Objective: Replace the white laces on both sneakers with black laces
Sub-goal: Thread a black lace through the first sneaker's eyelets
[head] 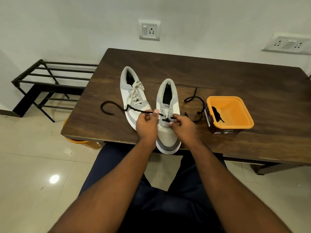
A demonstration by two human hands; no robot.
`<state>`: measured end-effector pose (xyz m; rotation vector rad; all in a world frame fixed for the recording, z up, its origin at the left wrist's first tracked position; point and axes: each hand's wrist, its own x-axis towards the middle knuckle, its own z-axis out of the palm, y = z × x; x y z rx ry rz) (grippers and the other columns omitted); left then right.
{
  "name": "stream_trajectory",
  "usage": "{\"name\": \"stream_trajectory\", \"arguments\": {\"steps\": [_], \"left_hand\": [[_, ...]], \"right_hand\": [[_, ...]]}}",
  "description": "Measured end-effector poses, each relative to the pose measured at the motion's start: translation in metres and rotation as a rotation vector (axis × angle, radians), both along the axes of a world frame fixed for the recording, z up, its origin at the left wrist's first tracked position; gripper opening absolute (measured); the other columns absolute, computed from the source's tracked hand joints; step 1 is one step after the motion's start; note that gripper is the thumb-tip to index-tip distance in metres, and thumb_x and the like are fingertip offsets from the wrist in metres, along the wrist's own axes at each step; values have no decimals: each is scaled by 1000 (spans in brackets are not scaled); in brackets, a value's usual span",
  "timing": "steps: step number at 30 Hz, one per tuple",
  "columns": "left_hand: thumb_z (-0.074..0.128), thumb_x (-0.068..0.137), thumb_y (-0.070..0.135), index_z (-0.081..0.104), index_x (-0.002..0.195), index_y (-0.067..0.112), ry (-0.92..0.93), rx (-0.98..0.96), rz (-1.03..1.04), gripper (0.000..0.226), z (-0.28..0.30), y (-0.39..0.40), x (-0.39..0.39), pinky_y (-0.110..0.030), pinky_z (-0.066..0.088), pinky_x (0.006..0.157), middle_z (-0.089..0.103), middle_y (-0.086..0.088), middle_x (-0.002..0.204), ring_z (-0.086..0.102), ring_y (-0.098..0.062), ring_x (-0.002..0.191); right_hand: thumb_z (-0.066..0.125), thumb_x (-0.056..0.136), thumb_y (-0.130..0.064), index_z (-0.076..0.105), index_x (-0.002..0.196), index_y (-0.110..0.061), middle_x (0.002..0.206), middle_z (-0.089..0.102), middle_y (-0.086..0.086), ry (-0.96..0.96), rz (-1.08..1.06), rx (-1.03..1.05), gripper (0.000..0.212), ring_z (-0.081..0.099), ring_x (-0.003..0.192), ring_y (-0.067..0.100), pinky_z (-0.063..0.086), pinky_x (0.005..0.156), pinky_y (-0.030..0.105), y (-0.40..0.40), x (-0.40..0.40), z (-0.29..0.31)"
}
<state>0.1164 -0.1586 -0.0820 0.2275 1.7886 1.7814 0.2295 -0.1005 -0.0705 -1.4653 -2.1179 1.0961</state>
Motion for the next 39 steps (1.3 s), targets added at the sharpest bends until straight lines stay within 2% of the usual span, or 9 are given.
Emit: {"name": "stream_trajectory", "arguments": {"steps": [3,7,9,15,25,28,31,35,39], "left_hand": [[73,87,25,72,94,6,177,-94,-66,20,-2,6,8,-38,58,80,73,-5,84,68,-20,81],[71,89,23,74,98,6,228,-171,-35,20,6,17,8,-35,57,80,73,-6,88,68,-20,83],[71,89,20,73,98,4,167,-175,15,18,7,23,6,-39,58,82,73,-7,87,68,-23,83],[64,93,19,64,100,4,142,-244,112,16,6,25,4,-38,54,84,71,-15,100,67,-31,92],[63,93,10,51,79,18,-117,-87,119,21,0,24,-1,-45,59,80,71,-15,85,69,-23,69],[65,86,6,60,82,17,-146,-29,79,13,14,16,-11,-35,57,63,71,-11,86,66,-24,71],[56,96,10,58,92,16,-185,159,96,7,44,8,-18,-27,45,54,69,-5,80,61,-13,67],[45,104,26,64,99,10,231,66,-399,25,67,-3,-23,-23,51,64,66,-5,70,63,-11,65],[57,97,19,65,70,15,614,-189,-997,29,70,-9,-25,-27,51,69,68,-3,65,61,-7,61]], "right_hand": [[60,93,-14,60,129,-11,124,60,9,-69,-17,71,37,58,111,22,45,94,29,11,1,4],[61,90,-15,64,90,-19,99,53,1,-106,-34,133,5,56,91,20,40,73,29,13,-5,5],[54,93,-15,56,82,-19,96,53,1,-105,-49,126,12,54,85,21,37,70,30,13,-6,4],[40,95,-12,46,91,-14,94,59,9,-133,-58,141,8,56,83,29,45,70,37,13,-5,8],[40,98,-17,49,93,-14,91,60,7,-69,-130,175,10,58,78,26,49,66,37,8,-2,6],[47,94,-16,50,80,-24,84,62,3,64,-149,142,17,63,75,24,57,65,47,8,4,3],[60,91,-16,58,94,-20,101,61,3,71,-125,164,5,59,88,19,54,76,39,10,10,7],[62,87,-6,58,122,-17,123,52,3,106,-48,332,37,58,104,21,53,86,42,16,10,17],[65,81,2,52,138,-28,153,28,5,83,358,396,66,38,133,24,40,104,31,23,3,30]]}}
